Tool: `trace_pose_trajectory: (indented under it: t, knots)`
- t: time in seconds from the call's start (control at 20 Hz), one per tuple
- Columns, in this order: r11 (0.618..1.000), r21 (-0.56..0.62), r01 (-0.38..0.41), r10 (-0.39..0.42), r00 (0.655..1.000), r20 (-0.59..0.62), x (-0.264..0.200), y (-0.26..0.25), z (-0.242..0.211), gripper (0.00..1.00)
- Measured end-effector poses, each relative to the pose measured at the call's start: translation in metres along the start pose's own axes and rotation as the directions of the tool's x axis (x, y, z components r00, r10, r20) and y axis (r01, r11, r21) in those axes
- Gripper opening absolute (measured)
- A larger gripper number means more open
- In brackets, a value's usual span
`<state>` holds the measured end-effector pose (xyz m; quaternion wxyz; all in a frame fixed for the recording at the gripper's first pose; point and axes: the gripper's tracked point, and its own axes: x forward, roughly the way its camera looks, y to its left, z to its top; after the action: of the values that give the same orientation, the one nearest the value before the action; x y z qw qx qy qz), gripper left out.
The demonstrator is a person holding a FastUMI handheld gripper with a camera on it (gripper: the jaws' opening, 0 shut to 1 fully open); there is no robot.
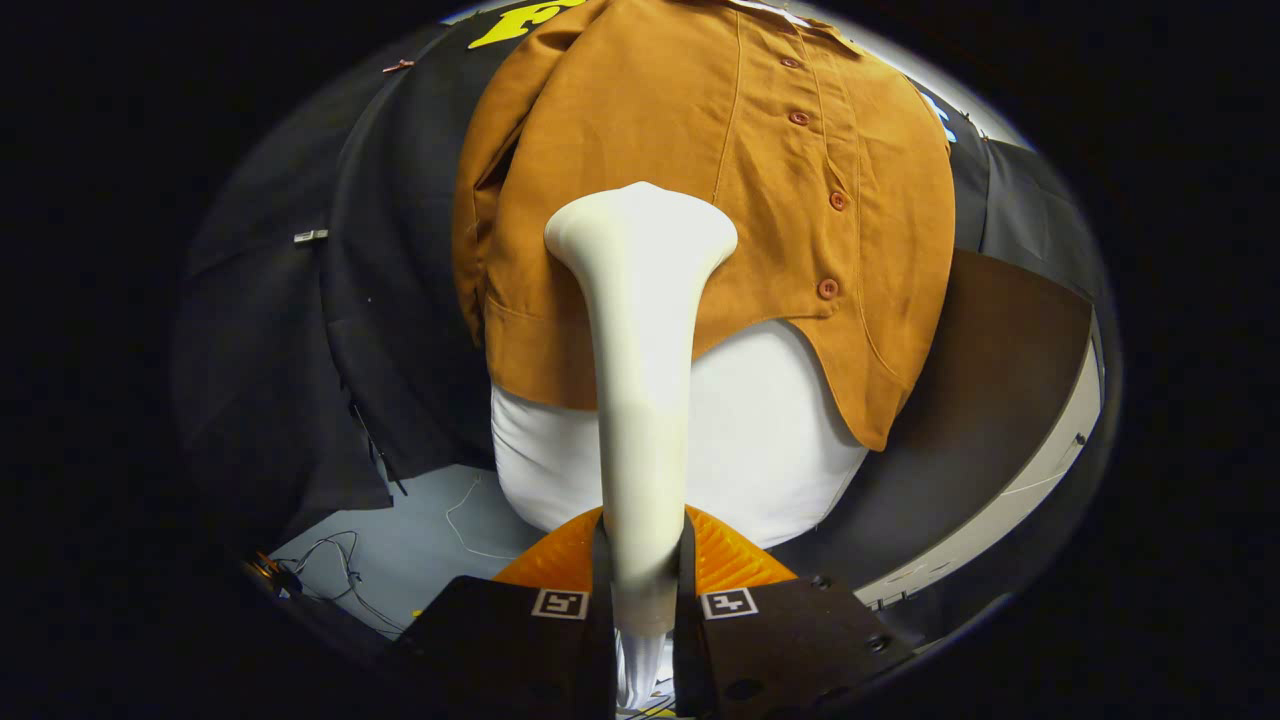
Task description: Iron the clothes twice with a garment steamer, once on the left side and once on the right side.
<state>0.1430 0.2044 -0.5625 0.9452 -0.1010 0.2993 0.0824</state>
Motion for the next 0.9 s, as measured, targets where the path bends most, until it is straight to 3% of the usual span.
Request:
trace_pose_trajectory:
  t: [0.3,0.9]
  knots:
    - [1.0,0.002,-0.014,0.014,1.0,0.023,-0.028,-0.013,0.0,0.26]
    - [0.992,0.123,0.01,-0.034,0.98,0.197,-0.134,-0.093,0.106,0.26]
